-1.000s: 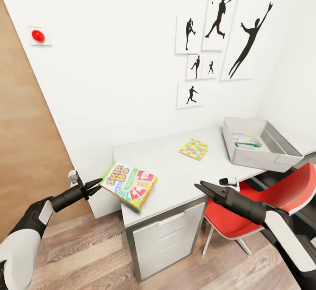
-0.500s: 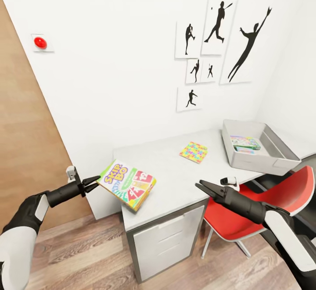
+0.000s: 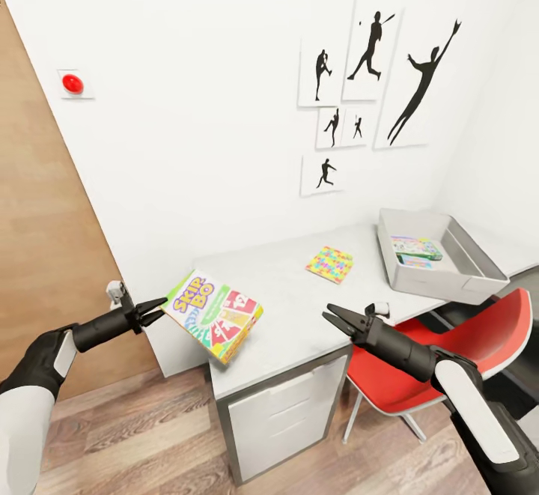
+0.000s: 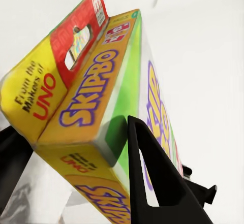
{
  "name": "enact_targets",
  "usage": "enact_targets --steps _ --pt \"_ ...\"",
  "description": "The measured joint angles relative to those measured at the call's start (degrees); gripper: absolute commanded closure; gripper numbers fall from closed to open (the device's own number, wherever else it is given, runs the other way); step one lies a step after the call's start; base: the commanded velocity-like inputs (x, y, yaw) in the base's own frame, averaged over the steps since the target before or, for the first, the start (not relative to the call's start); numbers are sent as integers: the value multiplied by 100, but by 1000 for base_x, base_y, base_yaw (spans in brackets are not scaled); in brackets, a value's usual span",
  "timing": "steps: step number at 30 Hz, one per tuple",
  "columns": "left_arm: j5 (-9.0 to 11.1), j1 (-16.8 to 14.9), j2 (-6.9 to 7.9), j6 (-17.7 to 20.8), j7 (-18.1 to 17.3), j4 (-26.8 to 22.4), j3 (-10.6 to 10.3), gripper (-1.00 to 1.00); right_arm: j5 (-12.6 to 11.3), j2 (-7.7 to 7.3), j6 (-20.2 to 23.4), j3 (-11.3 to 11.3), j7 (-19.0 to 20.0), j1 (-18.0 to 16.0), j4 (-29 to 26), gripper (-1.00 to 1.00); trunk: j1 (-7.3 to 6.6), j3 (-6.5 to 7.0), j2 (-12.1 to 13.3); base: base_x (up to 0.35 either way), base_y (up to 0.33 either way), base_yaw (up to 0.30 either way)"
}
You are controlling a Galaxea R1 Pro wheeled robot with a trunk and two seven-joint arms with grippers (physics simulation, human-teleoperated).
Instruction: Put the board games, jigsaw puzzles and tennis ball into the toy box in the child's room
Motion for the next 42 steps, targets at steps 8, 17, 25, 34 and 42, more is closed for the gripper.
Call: enact_targets --steps 8,17,25,34,42 --pt "-4 0 151 -10 -199 -6 -6 100 8 205 -2 -2 -12 0 87 -100 -176 144 321 0 0 0" --pt "-3 1 156 -10 -205 -6 -14 100 4 216 -3 -8 -9 0 114 -100 -373 305 682 0 0 0" --pt "-4 1 157 -10 -206 -6 -22 100 3 215 -2 -11 -7 0 110 -100 -549 449 1003 0 0 0" --pt "-5 1 155 -14 -206 -6 -24 100 10 220 -2 -11 -14 0 106 -100 -747 611 1364 0 0 0" --pt "-11 1 150 -19 -206 -6 -24 100 5 218 12 -3 -622 -4 -166 -100 -923 755 1686 0 0 0"
